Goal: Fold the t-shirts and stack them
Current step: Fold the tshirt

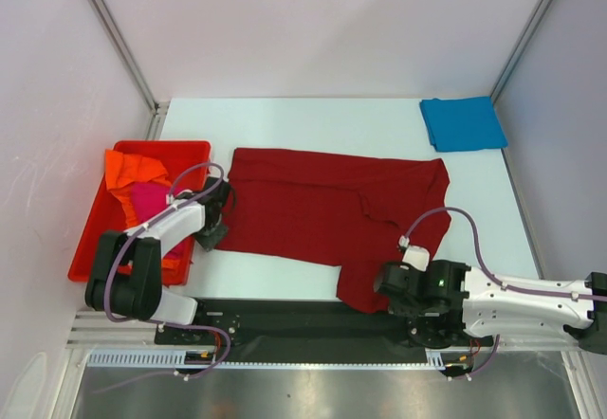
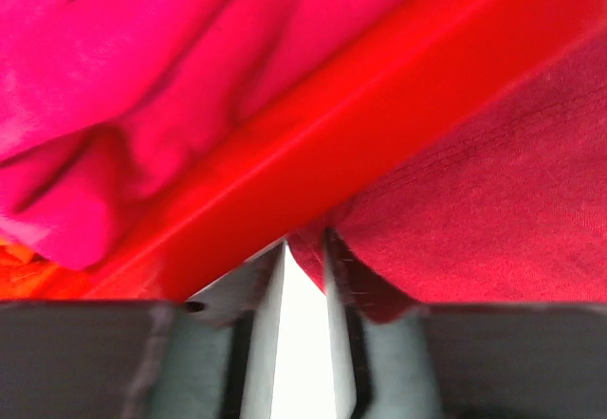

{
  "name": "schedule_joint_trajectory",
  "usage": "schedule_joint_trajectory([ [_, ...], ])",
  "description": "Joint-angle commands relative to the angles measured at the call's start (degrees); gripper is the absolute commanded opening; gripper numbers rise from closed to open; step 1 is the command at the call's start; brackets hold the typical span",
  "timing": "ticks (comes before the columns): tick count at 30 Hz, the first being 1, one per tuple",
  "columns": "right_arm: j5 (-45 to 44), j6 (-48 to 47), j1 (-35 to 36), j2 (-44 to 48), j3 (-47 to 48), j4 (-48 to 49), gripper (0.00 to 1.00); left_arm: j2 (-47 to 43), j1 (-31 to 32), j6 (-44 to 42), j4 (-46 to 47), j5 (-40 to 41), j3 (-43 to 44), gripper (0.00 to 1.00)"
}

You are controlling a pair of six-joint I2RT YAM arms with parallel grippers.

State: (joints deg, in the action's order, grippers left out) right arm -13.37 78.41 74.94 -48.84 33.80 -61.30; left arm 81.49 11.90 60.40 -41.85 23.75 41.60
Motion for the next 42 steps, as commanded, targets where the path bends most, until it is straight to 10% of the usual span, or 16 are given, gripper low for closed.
schedule_joint_trajectory([
  [1, -4.6, 1.0, 0.2, 0.6, 3.4, -3.6, 0.0, 0.4, 0.0, 0.1, -2.8, 7.4, -0.9, 0.24],
  [6, -4.0, -8.8, -12.7, 1.1, 7.6, -5.2, 0.0, -0.4, 1.1, -1.9, -3.3, 8.2, 1.1, 0.0],
  [19, 6.2, -41.2, -56.4, -6.8, 18.8, -0.9, 0.0, 1.8, 4.7, -9.5, -4.4, 11.6, 8.5, 0.0],
  [42, 8.4, -53.8, -71.9, -23.7, 31.8, 5.0, 0.0, 12.8, 5.3, -21.3, -5.2, 16.2, 27.1, 0.0],
])
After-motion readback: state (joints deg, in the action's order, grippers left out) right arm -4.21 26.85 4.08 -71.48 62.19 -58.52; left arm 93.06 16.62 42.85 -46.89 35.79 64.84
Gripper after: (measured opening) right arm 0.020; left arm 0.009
